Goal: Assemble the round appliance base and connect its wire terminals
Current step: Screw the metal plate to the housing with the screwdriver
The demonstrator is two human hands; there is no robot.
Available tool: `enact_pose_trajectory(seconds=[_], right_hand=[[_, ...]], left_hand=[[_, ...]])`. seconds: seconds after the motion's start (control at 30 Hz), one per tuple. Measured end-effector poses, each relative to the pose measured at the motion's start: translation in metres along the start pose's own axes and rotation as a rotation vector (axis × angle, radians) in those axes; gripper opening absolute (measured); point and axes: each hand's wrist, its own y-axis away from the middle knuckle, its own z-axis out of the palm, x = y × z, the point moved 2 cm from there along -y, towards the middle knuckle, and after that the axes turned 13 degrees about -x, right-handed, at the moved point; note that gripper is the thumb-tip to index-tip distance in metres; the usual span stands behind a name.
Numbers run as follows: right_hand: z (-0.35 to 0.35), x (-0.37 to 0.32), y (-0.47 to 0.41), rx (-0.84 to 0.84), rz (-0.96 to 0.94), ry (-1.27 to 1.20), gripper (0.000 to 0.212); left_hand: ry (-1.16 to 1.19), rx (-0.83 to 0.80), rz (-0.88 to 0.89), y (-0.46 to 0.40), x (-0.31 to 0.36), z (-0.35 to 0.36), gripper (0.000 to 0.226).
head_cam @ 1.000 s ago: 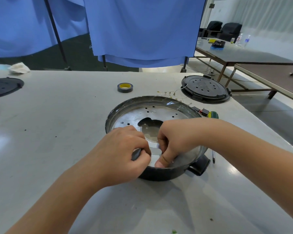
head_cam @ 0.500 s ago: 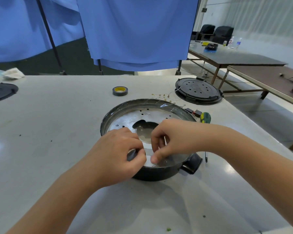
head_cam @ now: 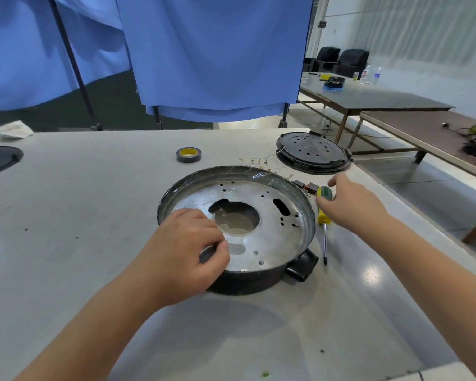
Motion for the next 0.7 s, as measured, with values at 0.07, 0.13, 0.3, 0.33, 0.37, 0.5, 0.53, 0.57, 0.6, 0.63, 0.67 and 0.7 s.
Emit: enact_pose_trajectory(seconds=[0.07, 0.13, 0.3, 0.33, 0.37, 0.5, 0.53, 0.57, 0.6, 0.63, 0.67, 0.7], right_hand=[[0.008, 0.004, -0.002, -0.065, 0.060, 0.046, 0.043], [0.014, 0.004, -0.004, -0.124, 0.093, 0.034, 0.043], [0.018, -0.001, -0.008, -0.151, 0.124, -0.109, 0.053], [0.018, -0.001, -0.010, -0.158, 0.134, -0.132, 0.054], [0.018, -0.001, -0.011, -0.163, 0.142, -0.161, 0.054], [0.009, 0.003, -0.013, -0.122, 0.135, -0.338, 0.059], [0.003, 0.004, -0.013, -0.083, 0.115, -0.410, 0.058], [-0.003, 0.004, -0.012, -0.041, 0.092, -0.497, 0.056], [-0.011, 0.002, -0.011, 0.003, 0.067, -0.593, 0.053], [-0.019, 0.000, -0.010, 0.044, 0.042, -0.687, 0.051], [-0.028, -0.005, -0.008, 0.077, 0.017, -0.774, 0.049], [-0.037, -0.011, -0.005, 0.094, -0.005, -0.855, 0.048]], left_hand=[[0.006, -0.002, 0.001, 0.000, -0.001, 0.000, 0.042], [0.006, -0.006, 0.002, 0.000, -0.001, 0.001, 0.044], [0.025, -0.005, 0.006, 0.000, 0.000, 0.000, 0.046], [0.030, -0.005, 0.006, 0.000, 0.000, 0.000, 0.045], [0.034, -0.006, 0.005, 0.000, 0.000, 0.000, 0.044], [0.049, -0.015, -0.007, 0.000, 0.001, -0.001, 0.044], [0.048, -0.018, -0.010, 0.000, 0.001, -0.001, 0.044], [0.047, -0.021, -0.013, 0.000, 0.001, -0.001, 0.044], [0.048, -0.024, -0.015, -0.001, 0.001, -0.001, 0.044], [0.051, -0.027, -0.016, -0.001, 0.001, -0.001, 0.044], [0.056, -0.029, -0.018, -0.001, 0.001, -0.001, 0.044], [0.061, -0.030, -0.020, -0.001, 0.001, -0.001, 0.044]])
